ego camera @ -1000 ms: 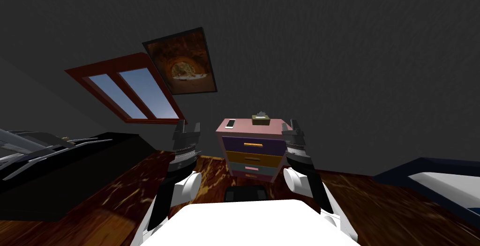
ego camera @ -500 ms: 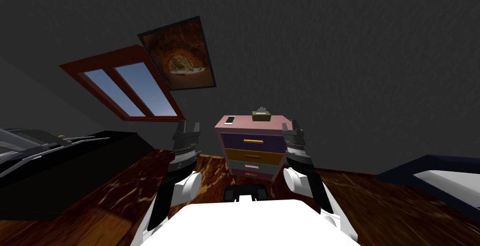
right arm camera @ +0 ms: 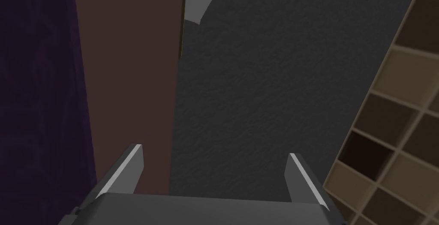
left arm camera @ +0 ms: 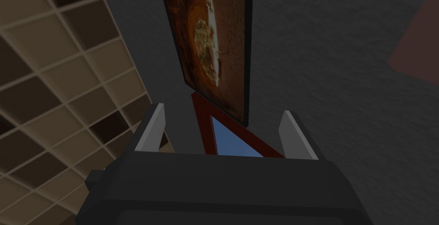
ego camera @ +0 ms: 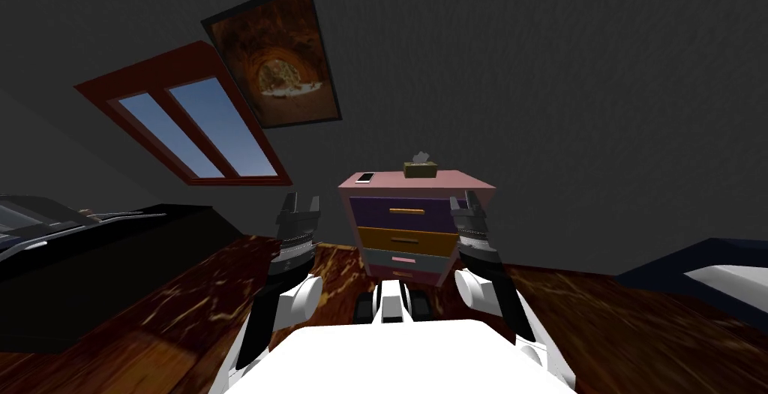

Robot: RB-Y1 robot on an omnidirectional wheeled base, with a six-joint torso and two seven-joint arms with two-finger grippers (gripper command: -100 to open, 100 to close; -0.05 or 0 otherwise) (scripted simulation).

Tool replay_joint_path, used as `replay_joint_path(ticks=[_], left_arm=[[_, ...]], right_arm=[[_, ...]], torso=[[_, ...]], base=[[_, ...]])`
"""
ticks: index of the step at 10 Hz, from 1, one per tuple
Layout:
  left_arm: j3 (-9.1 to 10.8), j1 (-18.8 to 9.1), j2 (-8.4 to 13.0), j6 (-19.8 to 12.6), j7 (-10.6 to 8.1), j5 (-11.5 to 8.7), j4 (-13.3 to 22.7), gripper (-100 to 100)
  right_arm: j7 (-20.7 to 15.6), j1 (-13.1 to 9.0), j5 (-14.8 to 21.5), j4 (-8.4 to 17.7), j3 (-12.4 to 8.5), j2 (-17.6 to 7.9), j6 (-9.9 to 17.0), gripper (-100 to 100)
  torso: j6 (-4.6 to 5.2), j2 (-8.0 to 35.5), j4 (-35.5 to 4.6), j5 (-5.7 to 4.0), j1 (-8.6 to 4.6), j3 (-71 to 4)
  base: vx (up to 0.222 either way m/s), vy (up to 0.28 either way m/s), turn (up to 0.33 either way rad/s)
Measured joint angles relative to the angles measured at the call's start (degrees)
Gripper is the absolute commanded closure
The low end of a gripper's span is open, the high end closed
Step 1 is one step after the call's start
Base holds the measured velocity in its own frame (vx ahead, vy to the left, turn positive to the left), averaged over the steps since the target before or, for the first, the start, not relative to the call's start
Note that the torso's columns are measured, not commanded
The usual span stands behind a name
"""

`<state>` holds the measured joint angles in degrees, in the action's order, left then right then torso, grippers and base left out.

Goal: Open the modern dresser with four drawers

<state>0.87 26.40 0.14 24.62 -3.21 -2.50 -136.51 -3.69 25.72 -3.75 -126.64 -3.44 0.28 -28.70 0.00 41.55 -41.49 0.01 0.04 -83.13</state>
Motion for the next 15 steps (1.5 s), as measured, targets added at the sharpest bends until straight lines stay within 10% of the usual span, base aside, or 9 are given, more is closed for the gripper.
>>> replay_joint_path(ticks=[7, 15], left_arm=[[-0.01, 0.0, 0.0, 0.0, 0.00, 0.0, 0.0, 0], [0.00, 0.0, 0.0, 0.0, 0.00, 0.0, 0.0, 0]], right_arm=[[-7.5, -0.3, 6.5, 2.0, -2.1, -10.5, 2.1, -100], [-19.8, -0.6, 17.0, 4.2, -5.6, -13.5, 5.4, -100]], torso=[[0.00, 0.7, -0.8, 0.00, 0.00, -1.4], [0.00, 0.7, -0.8, -0.02, -0.07, -1.4]], base=[[-0.012, 0.077, 0.021], [-0.012, 0.090, 0.027]])
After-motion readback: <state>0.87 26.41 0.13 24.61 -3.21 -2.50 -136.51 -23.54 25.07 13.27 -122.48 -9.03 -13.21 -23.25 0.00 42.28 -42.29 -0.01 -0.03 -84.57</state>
